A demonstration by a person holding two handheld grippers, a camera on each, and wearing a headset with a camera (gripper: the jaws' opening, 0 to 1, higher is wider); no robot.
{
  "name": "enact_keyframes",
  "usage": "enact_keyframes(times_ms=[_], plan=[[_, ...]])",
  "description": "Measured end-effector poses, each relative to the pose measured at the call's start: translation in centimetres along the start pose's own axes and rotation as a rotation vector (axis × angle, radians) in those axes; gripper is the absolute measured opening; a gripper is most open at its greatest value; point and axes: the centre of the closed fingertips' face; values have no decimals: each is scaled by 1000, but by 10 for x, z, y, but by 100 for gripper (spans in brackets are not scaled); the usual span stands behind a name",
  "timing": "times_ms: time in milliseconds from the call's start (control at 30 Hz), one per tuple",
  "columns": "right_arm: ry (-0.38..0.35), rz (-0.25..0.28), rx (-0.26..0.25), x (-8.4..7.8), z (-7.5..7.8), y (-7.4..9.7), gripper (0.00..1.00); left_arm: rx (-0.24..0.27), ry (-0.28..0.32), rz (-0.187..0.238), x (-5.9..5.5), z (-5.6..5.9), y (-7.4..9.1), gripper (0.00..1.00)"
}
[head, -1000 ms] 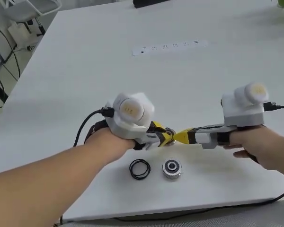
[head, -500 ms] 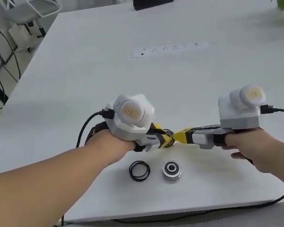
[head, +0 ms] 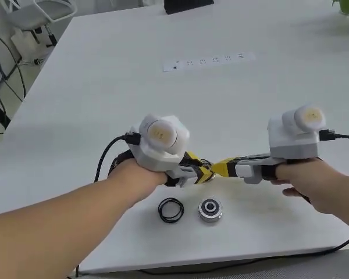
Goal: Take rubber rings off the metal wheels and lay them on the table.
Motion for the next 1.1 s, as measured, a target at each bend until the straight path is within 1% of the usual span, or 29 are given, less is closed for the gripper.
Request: enact_keyframes(times_ms=[167,267,433,600,700,867,1100], plan=[[-15,-2,14,0,-2,1,0,-3,11,26,5,-1,7,13],[-17,-1,23,1,-4,1,0,-8,7,40,7,1,12,15],[-23,7,38,4,-8,2,0,-5,4,52,9,3,22,22],[-21,6,50,5,-13,4,0,-6,8,84,14,5,36,25],[-26,14,58,7,-16,4,0,-3,27,87,13,6,44,29],[-27,2,67,3,-20,5,0,-2,35,100,12,11,58,35],[-31,2,88,4,-29,6,0,1,47,97,3,17,78,42]])
Point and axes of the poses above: the centre of the closed fingertips' face, and the gripper's own axes: y roughly backward along the fingers, z roughly to its right, x roughly out of its top, and after that the axes turned 14 degrees about -y, right-handed
